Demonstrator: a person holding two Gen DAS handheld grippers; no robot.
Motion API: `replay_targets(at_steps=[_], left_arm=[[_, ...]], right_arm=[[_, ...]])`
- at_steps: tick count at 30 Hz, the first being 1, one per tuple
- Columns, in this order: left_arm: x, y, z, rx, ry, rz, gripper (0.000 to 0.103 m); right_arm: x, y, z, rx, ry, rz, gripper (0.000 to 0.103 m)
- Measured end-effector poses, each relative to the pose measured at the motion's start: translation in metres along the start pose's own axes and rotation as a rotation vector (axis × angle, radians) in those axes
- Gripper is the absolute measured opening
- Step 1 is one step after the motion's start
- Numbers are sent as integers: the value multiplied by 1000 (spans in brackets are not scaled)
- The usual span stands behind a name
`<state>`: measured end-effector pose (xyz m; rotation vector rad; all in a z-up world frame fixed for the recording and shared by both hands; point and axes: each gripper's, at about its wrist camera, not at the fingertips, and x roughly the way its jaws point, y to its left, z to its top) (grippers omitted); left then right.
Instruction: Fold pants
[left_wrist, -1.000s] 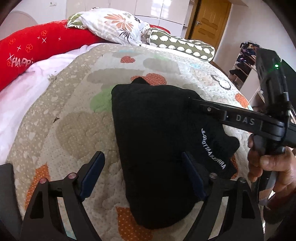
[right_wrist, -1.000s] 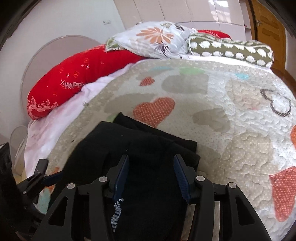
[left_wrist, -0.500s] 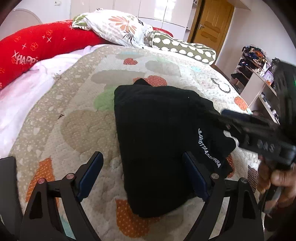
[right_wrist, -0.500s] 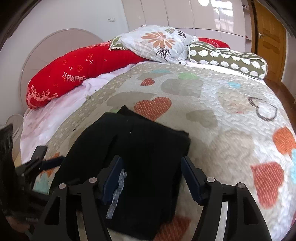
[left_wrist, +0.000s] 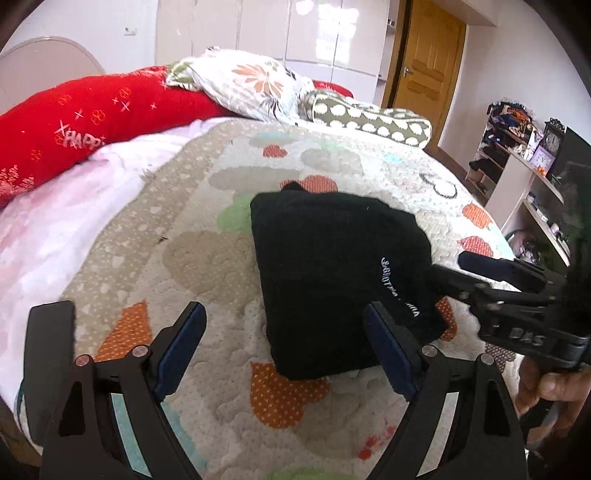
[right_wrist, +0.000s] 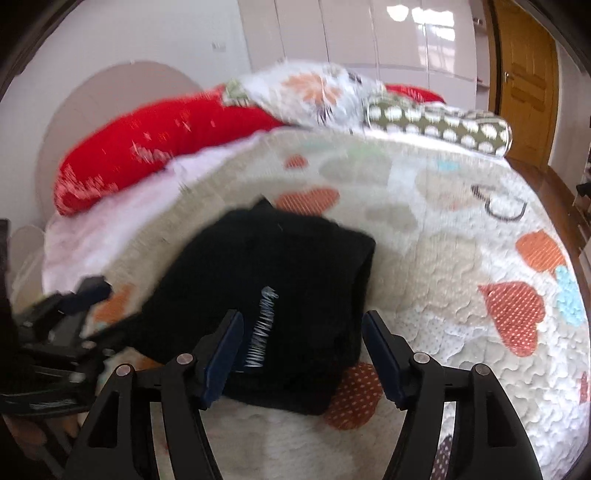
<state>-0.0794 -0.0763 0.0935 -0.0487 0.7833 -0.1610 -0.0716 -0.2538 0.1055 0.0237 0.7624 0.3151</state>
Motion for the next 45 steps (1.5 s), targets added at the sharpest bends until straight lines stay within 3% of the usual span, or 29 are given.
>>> replay_targets(at_steps=[4,14,45], left_arm=[[-18,-3,1,1,-44,16,88],[-43,-9,-2,16,-95,79,90],[-52,-13,-7,19,-102,81,90]], right_arm=[[-27,12,-3,-5,-74,-27,83],[-44,12,-11,47,-92,-51,84],[-49,18,-16,40,-62,-45,84]])
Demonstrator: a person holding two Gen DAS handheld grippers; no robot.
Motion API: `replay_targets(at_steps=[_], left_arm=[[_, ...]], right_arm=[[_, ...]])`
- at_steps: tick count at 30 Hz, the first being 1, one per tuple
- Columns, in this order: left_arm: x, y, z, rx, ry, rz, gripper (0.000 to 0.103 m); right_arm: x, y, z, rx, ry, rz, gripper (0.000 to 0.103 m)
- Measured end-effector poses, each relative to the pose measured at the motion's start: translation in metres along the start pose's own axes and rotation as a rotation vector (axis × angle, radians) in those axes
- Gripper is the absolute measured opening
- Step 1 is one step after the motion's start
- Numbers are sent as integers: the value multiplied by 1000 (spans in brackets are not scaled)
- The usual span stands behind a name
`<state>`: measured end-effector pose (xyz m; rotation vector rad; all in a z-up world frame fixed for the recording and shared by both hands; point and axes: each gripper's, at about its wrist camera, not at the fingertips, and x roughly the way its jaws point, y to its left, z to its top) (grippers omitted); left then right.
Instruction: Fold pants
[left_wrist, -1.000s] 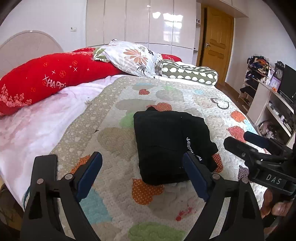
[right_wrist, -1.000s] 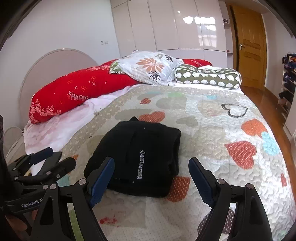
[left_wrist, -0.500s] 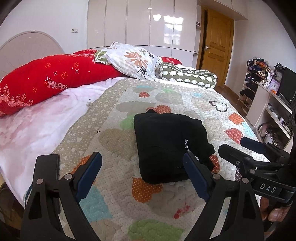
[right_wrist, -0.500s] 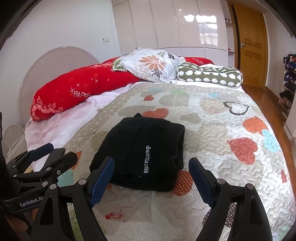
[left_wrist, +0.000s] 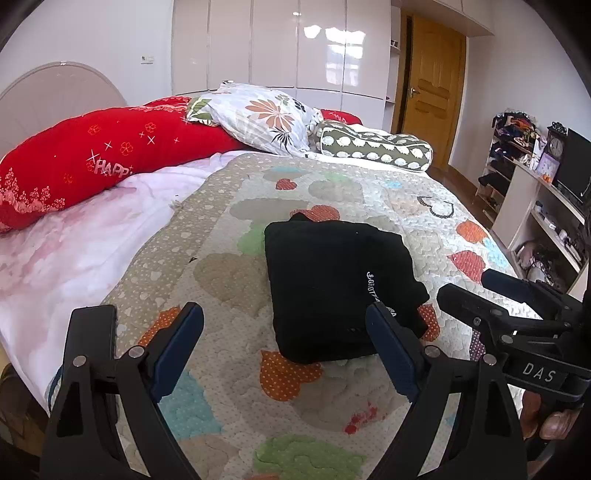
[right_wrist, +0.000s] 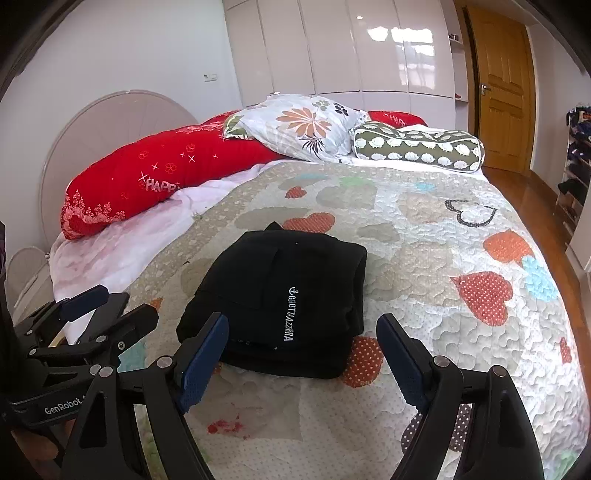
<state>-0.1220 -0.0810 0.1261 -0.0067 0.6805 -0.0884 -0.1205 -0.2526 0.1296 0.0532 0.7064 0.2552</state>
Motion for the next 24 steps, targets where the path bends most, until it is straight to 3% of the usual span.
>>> replay_targets(at_steps=[24], left_arm=[[1,-5,-2,1,14,-27,90]], right_arm=[[5,-3,-6,-1,27,2,84]])
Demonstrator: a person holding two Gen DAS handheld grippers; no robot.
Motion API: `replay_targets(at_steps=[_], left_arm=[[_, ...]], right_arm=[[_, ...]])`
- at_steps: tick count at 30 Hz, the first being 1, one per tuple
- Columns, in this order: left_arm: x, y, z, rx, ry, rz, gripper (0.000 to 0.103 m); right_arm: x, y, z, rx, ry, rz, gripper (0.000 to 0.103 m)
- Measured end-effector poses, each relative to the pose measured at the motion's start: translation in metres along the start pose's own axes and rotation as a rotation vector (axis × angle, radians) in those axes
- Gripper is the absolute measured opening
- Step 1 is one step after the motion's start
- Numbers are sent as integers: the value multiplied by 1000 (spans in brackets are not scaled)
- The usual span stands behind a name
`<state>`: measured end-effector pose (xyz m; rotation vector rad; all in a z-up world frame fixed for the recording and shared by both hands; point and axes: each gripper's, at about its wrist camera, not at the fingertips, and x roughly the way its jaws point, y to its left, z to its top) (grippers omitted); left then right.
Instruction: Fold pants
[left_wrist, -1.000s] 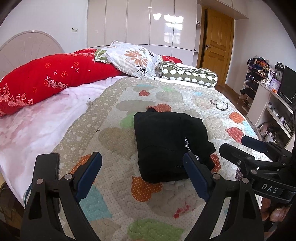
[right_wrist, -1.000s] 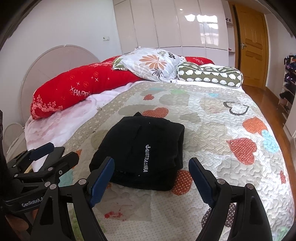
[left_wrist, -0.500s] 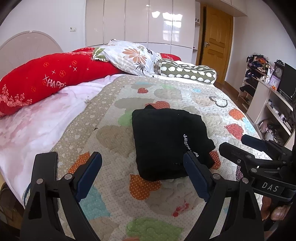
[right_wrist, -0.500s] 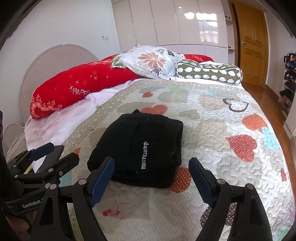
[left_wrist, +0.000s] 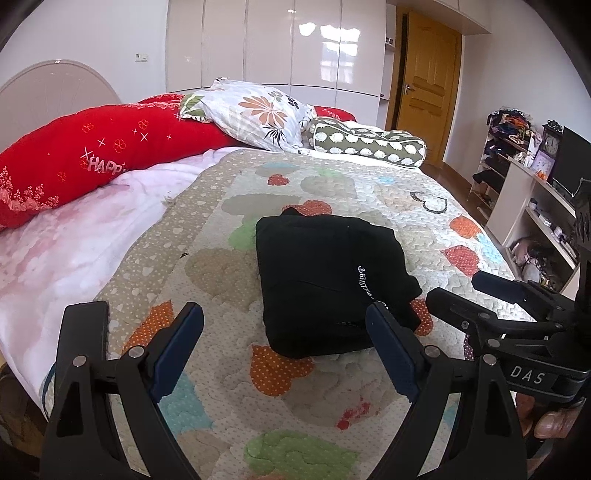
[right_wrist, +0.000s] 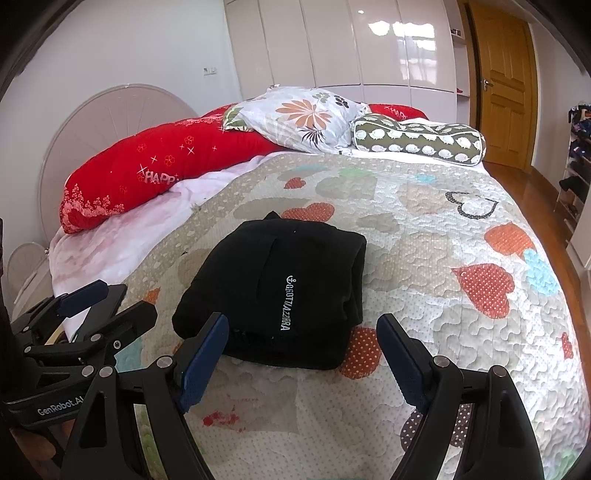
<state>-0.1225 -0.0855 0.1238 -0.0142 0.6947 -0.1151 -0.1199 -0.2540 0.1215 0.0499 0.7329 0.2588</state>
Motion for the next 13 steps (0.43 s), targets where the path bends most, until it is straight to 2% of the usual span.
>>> replay_targets(at_steps=[13], left_arm=[[0,1,-6,1,-12,-9,90]], right_arm=[[-3,-7,-7,2,5,-12,84]])
